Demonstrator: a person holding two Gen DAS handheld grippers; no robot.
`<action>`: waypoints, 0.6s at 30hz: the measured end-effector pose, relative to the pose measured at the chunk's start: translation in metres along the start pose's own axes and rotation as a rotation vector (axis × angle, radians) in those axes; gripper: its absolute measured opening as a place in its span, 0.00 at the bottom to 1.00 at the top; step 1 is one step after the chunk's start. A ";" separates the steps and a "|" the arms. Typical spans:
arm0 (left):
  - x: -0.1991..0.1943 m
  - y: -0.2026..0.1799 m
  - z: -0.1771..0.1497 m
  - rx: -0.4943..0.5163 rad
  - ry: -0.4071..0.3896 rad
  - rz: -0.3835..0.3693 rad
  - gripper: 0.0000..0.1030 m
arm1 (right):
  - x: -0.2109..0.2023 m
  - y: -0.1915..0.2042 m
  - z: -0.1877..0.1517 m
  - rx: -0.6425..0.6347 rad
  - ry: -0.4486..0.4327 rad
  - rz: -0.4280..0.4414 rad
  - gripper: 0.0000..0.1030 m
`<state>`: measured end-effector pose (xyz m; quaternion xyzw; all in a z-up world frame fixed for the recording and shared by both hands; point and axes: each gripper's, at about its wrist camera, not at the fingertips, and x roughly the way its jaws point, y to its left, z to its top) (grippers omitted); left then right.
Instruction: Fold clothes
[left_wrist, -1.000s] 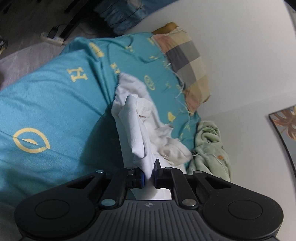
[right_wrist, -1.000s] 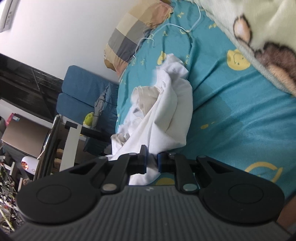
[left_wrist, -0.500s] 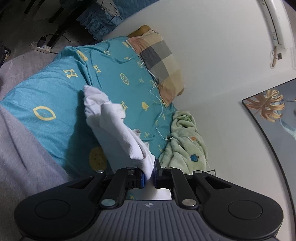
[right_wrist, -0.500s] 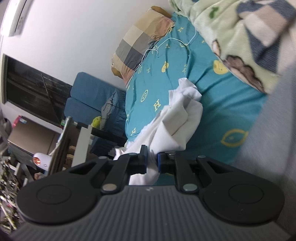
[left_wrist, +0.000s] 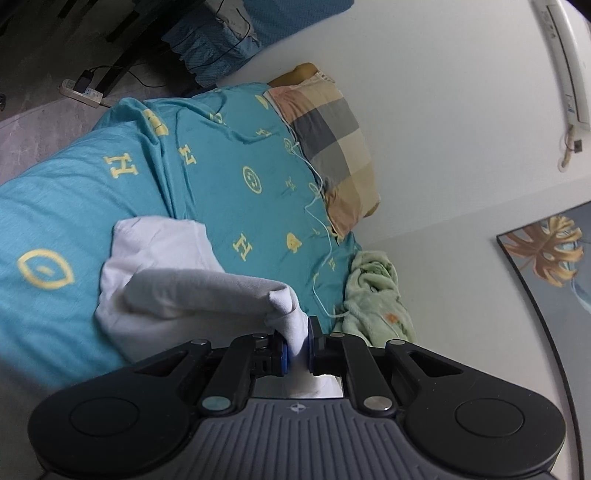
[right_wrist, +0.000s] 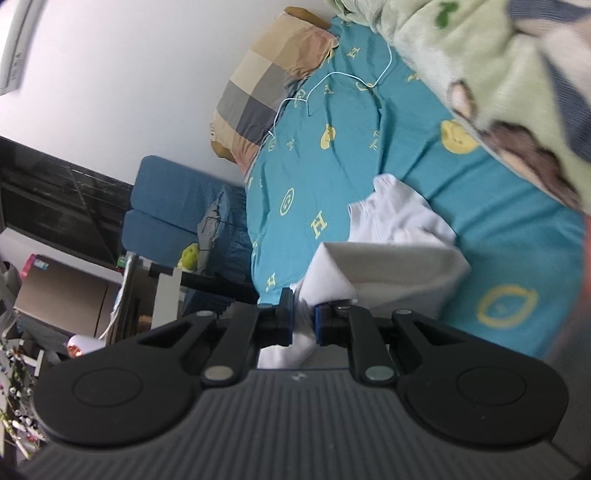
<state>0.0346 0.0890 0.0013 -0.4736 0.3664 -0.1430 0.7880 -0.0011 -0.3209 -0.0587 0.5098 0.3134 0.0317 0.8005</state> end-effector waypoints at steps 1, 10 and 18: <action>0.014 0.000 0.008 -0.010 -0.001 0.008 0.10 | 0.012 0.003 0.008 0.002 0.002 -0.008 0.14; 0.144 0.014 0.069 0.041 0.055 0.123 0.11 | 0.121 -0.017 0.067 0.039 0.052 -0.139 0.14; 0.217 0.067 0.091 0.066 0.113 0.201 0.11 | 0.193 -0.054 0.078 0.033 0.129 -0.201 0.15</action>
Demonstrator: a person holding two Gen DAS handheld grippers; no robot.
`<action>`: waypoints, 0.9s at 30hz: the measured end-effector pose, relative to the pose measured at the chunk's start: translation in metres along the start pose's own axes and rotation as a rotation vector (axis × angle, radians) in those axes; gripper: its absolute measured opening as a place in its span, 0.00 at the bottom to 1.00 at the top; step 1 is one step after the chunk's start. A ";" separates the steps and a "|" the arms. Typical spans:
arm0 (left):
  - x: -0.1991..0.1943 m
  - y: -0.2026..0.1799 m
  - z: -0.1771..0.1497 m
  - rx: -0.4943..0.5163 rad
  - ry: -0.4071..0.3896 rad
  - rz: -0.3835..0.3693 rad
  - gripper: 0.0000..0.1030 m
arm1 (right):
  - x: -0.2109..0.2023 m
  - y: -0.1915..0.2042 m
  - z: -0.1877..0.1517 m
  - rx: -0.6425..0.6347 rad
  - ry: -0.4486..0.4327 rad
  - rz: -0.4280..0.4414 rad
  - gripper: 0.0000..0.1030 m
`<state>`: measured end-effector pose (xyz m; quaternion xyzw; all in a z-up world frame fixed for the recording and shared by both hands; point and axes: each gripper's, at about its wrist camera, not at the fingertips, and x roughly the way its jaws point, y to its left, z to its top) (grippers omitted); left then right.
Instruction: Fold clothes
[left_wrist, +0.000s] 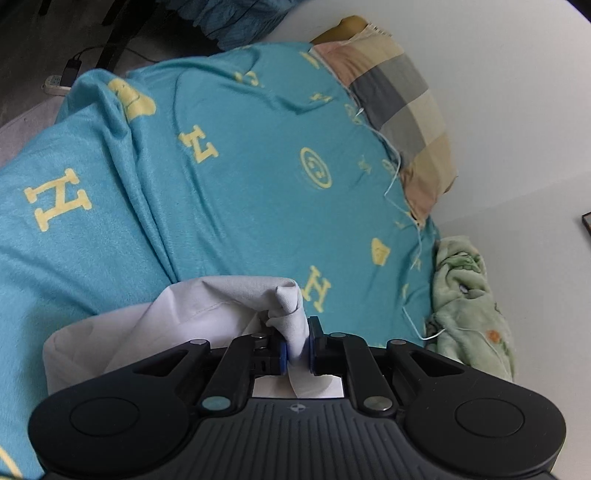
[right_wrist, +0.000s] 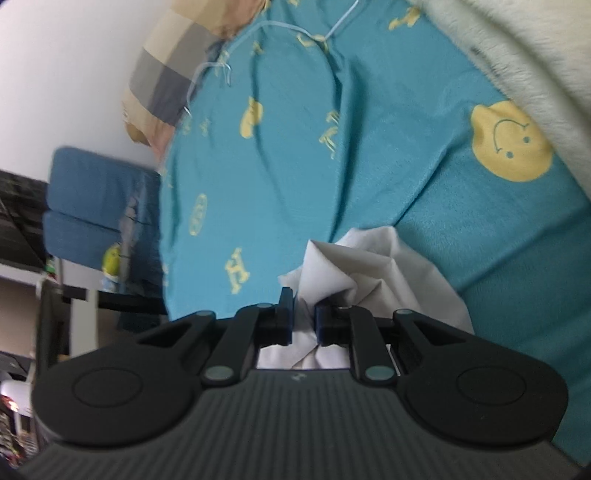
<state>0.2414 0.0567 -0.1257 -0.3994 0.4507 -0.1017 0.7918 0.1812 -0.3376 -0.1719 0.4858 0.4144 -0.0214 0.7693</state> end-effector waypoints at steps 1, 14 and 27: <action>0.005 0.002 0.001 0.012 0.002 0.004 0.12 | 0.004 -0.001 0.001 -0.002 0.002 -0.003 0.15; 0.002 -0.034 -0.025 0.416 -0.089 0.084 0.60 | -0.002 0.036 -0.021 -0.316 -0.064 0.087 0.81; 0.041 -0.046 -0.066 0.713 -0.062 0.265 0.64 | 0.034 0.064 -0.055 -0.815 -0.113 -0.116 0.65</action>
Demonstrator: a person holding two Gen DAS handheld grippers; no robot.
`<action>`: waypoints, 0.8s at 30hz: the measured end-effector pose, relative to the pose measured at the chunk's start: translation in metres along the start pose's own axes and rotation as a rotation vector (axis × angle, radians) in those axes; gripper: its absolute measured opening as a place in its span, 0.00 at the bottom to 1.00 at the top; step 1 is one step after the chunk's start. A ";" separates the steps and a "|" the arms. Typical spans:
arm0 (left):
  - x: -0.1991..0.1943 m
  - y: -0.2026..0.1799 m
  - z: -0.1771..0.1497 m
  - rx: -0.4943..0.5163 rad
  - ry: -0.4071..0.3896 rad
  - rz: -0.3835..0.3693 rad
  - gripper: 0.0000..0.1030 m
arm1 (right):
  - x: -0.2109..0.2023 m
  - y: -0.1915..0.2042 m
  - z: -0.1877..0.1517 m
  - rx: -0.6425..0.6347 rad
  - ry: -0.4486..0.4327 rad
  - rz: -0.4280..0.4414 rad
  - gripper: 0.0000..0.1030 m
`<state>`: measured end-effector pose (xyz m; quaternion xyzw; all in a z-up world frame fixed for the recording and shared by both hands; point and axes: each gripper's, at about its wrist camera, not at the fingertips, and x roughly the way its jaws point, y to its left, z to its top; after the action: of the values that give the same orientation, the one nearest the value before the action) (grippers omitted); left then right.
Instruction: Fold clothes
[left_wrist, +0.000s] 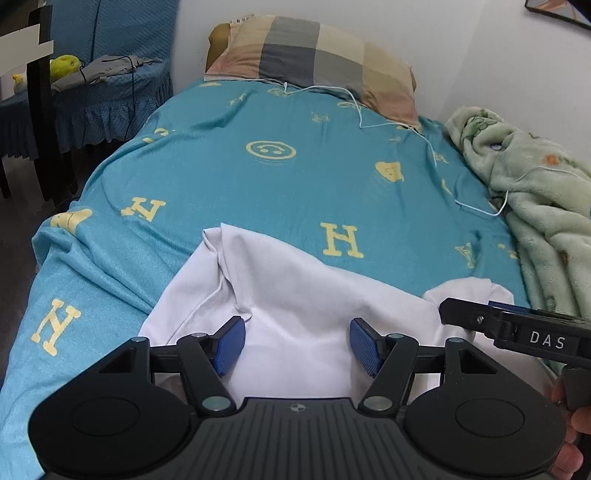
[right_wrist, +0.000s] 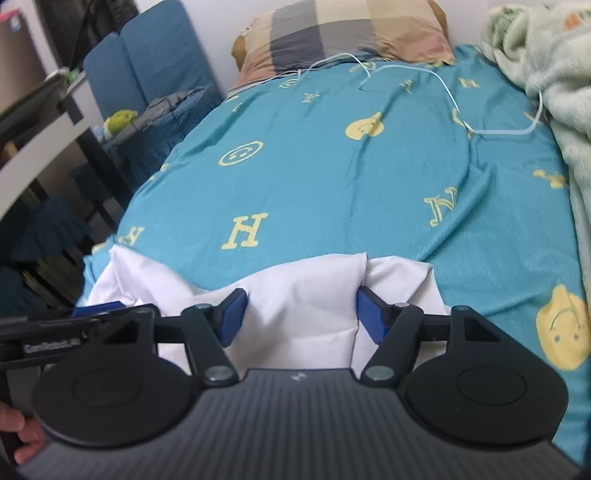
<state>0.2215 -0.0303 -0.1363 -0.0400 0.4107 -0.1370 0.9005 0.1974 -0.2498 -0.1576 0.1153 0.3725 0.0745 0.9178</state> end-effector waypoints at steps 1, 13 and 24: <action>0.000 0.000 -0.001 0.007 -0.001 0.003 0.64 | -0.001 0.001 0.000 -0.007 -0.004 -0.003 0.64; -0.058 -0.017 -0.021 0.027 -0.066 -0.009 0.64 | -0.057 0.016 -0.007 -0.013 -0.078 0.009 0.65; -0.049 -0.017 -0.037 0.054 -0.020 0.067 0.63 | -0.026 0.010 -0.030 -0.008 0.023 -0.034 0.64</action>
<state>0.1594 -0.0312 -0.1225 -0.0032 0.3987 -0.1177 0.9095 0.1577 -0.2416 -0.1589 0.1046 0.3846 0.0615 0.9151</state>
